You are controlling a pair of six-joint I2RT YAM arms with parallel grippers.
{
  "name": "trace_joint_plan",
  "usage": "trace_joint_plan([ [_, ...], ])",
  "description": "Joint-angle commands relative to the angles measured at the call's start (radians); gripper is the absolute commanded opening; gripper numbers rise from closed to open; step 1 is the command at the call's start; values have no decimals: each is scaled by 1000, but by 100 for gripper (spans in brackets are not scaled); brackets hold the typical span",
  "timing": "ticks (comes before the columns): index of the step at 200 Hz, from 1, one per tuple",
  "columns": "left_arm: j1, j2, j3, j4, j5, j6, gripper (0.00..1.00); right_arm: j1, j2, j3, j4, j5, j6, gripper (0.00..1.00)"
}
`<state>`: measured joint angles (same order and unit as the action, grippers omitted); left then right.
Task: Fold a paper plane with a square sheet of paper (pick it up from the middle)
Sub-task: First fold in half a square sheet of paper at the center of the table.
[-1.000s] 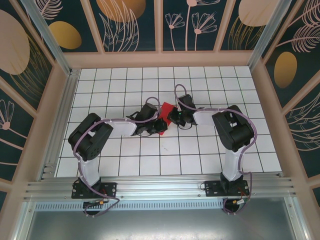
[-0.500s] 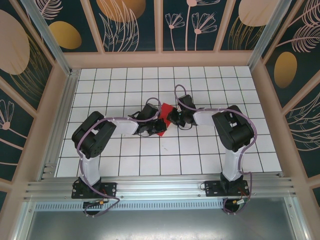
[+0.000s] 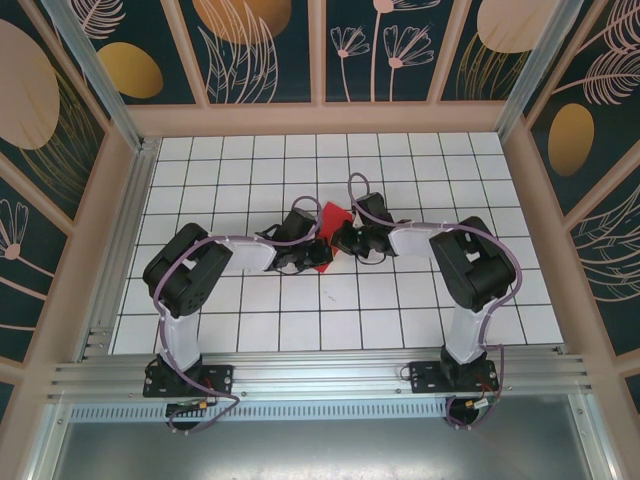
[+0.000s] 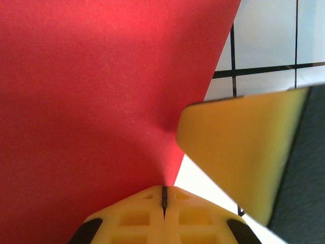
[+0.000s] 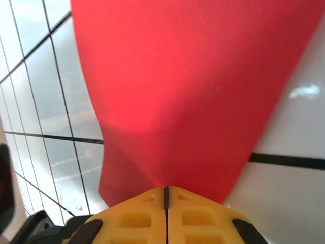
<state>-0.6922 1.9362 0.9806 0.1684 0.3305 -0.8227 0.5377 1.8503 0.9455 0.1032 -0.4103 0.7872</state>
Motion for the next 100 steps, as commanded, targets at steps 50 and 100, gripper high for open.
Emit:
trace_joint_plan([
  [50, 4, 26, -43, -141, -80, 42, 0, -7, 77, 31, -88, 32, -19, 7],
  [100, 2, 23, -57, -165, -80, 68, 0, -75, 89, 92, -118, 69, -93, 7],
])
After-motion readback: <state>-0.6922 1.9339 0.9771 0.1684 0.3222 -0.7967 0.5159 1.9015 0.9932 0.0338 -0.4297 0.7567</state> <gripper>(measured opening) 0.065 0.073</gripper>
